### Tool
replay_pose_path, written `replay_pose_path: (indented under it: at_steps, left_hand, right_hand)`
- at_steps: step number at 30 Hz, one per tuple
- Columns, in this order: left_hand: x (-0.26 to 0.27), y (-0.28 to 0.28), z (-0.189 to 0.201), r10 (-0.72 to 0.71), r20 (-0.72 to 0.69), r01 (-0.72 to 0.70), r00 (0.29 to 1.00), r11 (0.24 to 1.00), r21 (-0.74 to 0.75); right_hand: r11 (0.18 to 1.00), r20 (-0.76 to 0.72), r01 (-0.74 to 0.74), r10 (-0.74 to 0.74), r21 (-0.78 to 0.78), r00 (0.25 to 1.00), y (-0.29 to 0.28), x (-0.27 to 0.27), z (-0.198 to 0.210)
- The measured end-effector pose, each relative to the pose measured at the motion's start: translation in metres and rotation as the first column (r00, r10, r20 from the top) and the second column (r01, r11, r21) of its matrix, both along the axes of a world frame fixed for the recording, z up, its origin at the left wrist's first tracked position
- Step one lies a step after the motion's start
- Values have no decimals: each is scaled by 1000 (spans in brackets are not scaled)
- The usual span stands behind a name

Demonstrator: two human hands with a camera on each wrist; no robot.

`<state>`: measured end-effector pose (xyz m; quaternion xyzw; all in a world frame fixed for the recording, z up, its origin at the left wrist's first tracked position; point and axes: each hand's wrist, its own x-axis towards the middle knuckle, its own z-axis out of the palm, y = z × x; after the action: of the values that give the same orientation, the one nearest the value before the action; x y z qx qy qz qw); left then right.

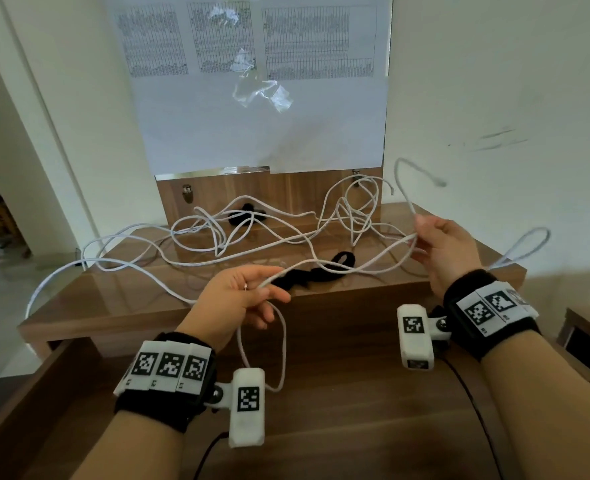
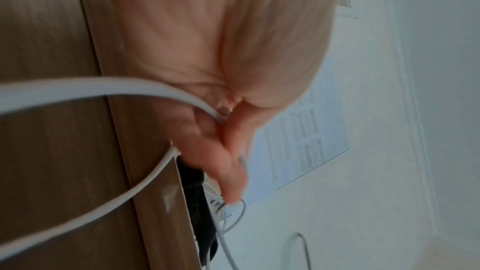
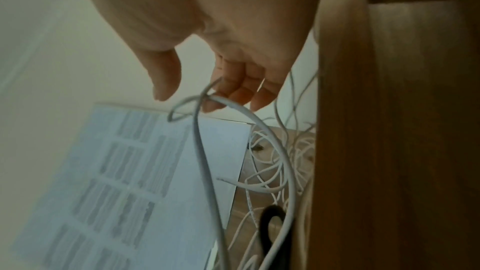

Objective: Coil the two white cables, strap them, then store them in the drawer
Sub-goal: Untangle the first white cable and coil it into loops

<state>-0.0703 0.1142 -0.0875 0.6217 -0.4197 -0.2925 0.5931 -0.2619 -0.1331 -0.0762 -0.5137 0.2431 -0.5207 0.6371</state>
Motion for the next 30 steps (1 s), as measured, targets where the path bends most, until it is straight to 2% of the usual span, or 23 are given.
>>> replay_pose_path:
  at_steps: [2, 5, 8, 10, 13, 15, 18, 20, 22, 26, 28, 30]
  left_hand:
    - [2, -2, 0, 139, -38, -141, 990, 989, -47]
    - [8, -2, 0, 299, -110, -311, 948, 944, -110]
    - [6, -2, 0, 364, -103, -376, 926, 916, -138]
    - [2, -5, 0, 369, -104, -381, 924, 913, -144]
    - [-5, -10, 2, 381, -189, -415, 905, 888, -197]
    - [-8, -10, 5, 383, -320, -466, 867, 850, -245]
    - [-4, -9, 9, 308, -563, -538, 767, 788, -300]
    - [-2, -9, 9, 236, -643, -538, 729, 778, -325]
    - [-3, -9, 9, 163, -684, -519, 711, 778, -354]
    - [-10, -8, 12, -14, -670, -423, 742, 766, -484]
    - [-13, -8, 12, -17, -601, -348, 799, 803, -484]
    - [-18, -8, 13, -1, -469, -230, 883, 872, -433]
  right_hand:
    - [996, -22, 17, -19, -87, 1000, 5, 2, 4]
    - [989, -101, -50, 36, -136, 994, 12, 4, 4]
    - [978, -267, -140, 95, -157, 959, 18, 6, 1]
    - [982, -311, -161, 124, -98, 942, 24, 9, 3]
    - [980, -223, -193, 198, 45, 954, 27, 8, 6]
    - [989, -226, -144, 144, 15, 963, 25, 7, 8]
    - [998, -215, -31, 19, -50, 976, 23, 6, 5]
    - [996, -189, 33, -48, -84, 981, 23, 6, 6]
    - [992, -220, -21, -6, -121, 975, 28, 6, 5]
    - [944, -289, -308, 265, -116, 920, 45, 13, 6]
    - [909, -238, -410, 384, -70, 892, 51, 16, 5]
    - [895, -111, -445, 443, 4, 890, 51, 20, 4]
